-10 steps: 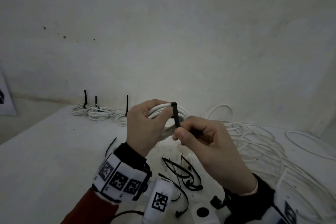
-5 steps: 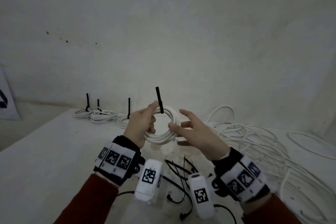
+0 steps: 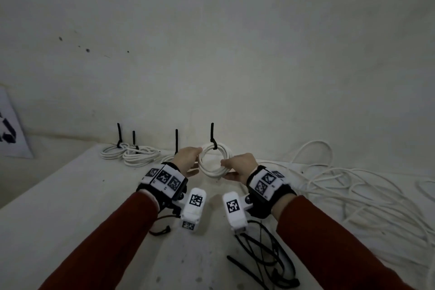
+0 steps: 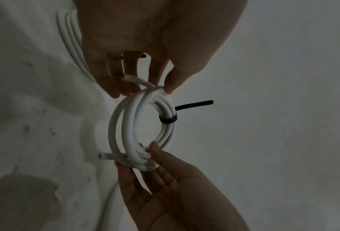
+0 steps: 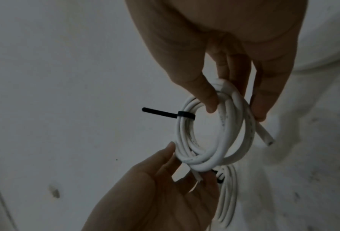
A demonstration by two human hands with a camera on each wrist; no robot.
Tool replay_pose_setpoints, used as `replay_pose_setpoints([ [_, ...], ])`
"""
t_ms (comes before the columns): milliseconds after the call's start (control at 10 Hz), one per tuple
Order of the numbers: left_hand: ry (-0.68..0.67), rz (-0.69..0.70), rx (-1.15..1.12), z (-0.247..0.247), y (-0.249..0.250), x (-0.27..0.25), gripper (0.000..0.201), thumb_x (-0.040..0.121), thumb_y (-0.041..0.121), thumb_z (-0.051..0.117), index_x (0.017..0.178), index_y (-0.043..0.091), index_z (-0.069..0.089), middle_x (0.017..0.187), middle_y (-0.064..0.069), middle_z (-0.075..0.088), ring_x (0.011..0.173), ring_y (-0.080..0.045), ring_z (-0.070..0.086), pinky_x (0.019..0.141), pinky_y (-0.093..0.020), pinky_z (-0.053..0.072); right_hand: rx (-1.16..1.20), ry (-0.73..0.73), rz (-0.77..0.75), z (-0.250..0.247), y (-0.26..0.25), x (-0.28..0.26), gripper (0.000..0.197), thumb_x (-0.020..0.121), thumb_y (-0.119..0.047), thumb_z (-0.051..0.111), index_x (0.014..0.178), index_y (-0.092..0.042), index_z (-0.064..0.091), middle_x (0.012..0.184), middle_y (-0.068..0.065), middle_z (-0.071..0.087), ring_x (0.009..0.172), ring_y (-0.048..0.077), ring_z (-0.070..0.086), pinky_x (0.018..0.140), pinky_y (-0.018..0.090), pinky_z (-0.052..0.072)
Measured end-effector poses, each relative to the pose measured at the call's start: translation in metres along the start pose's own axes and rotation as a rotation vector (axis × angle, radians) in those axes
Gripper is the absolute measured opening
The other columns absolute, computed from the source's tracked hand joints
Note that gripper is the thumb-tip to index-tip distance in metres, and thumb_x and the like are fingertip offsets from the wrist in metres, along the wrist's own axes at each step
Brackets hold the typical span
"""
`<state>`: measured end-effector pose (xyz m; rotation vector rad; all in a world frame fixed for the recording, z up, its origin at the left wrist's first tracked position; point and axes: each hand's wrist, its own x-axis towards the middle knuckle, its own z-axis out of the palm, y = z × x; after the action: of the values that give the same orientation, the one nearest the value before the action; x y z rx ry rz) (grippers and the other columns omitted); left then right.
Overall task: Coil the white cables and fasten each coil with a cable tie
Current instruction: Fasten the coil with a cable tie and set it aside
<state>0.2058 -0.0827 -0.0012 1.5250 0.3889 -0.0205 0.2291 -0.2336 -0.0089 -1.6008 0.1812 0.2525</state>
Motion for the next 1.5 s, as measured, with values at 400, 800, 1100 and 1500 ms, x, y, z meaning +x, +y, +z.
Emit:
replay_pose_setpoints([
  [400,0.033,0.087,0.276,0.000,-0.011,0.059,0.027,0.098,0.016,0.047,0.108,-0.002,0.064,0.103,-0.027,0.065,0.093,-0.038,0.065,0.084,-0.051,0.054,0.165,0.078,0.077,0.022,0.025,0.058,0.006,0.082,0.008,0.063,0.083,0.005,0.058,0.083,0.020,0.061,0.064,0.024,0.057,0.048,0.030,0.048],
  [800,0.003,-0.029,0.017,0.010,-0.008,0.047,0.027,0.096,-0.003,0.044,0.073,-0.003,0.057,0.075,-0.018,0.058,0.066,-0.032,0.057,0.064,-0.041,0.056,0.346,-0.080,0.070,0.013,0.012,0.050,0.029,0.098,-0.004,0.041,0.071,-0.002,0.052,0.067,0.012,0.050,0.058,0.021,0.048,0.057,0.030,0.039],
  [1100,0.041,0.029,0.194,0.015,-0.016,0.052,0.019,0.093,0.002,0.052,0.104,-0.011,0.061,0.082,-0.018,0.069,0.078,-0.031,0.065,0.071,-0.043,0.059,-0.174,-0.035,0.041,0.010,0.007,0.053,0.022,0.078,-0.012,0.062,0.097,-0.009,0.054,0.094,0.008,0.051,0.080,0.023,0.053,0.059,0.028,0.044],
  [1500,0.158,-0.003,0.601,-0.021,-0.025,0.096,0.028,0.085,0.026,0.063,0.076,-0.001,0.061,0.083,-0.016,0.069,0.080,-0.030,0.066,0.082,-0.041,0.055,-0.453,-0.081,0.036,0.024,0.010,0.058,0.032,0.083,-0.015,0.074,0.067,-0.003,0.050,0.058,0.013,0.058,0.056,0.026,0.059,0.063,0.040,0.056],
])
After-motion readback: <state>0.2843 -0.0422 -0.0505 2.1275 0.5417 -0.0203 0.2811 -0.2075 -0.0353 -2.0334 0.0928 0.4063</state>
